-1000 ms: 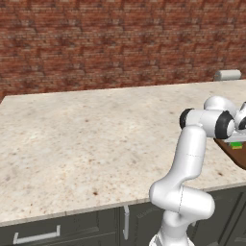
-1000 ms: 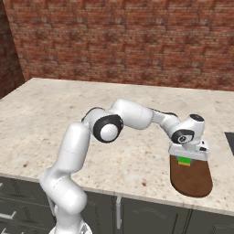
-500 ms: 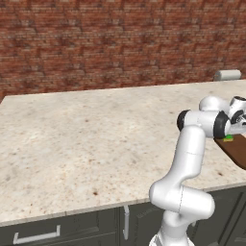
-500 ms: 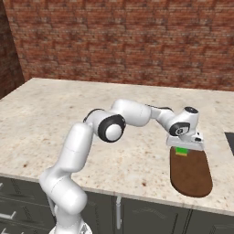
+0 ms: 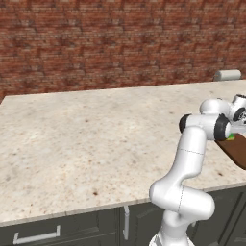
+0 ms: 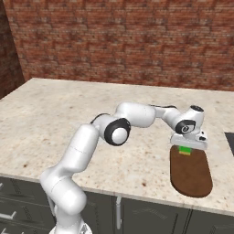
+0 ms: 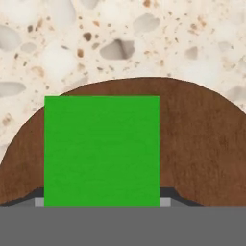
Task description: Pick up the sponge from the counter and clean the cutting board by briefly scrubbing or pressing down on the cutting board. Once finished, release the sponge.
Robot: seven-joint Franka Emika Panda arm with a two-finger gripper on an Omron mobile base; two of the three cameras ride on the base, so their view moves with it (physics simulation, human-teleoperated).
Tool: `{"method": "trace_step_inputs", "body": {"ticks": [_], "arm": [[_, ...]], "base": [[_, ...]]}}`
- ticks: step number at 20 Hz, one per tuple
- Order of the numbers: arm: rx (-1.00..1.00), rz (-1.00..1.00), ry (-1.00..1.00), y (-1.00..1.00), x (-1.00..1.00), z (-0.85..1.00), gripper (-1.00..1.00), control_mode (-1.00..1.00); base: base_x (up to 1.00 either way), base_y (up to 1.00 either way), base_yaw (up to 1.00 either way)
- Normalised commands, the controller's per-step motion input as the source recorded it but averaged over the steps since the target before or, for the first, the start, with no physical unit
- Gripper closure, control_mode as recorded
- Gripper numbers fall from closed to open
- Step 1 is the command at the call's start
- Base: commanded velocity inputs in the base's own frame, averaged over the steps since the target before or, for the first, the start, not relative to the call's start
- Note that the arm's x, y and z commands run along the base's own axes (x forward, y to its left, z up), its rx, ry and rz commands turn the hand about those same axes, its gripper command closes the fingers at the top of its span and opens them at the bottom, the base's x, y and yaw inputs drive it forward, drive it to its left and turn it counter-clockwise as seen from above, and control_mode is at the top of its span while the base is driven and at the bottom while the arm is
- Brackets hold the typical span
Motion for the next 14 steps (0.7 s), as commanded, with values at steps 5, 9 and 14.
{"method": "trace_step_inputs", "body": {"ticks": [5,9,14], "arm": [[0.0,0.0,0.0,-0.77,0.27,-0.28,1.0,-1.0],[0.0,-0.01,0.05,-0.49,-0.28,-0.86,1.0,-1.0],[-0.03,-0.03,0.12,0.03,-0.88,-0.82,1.0,-1.0]], "base": [[0.0,0.0,0.0],[0.0,0.0,0.0],[0.0,0.0,0.0]]}}
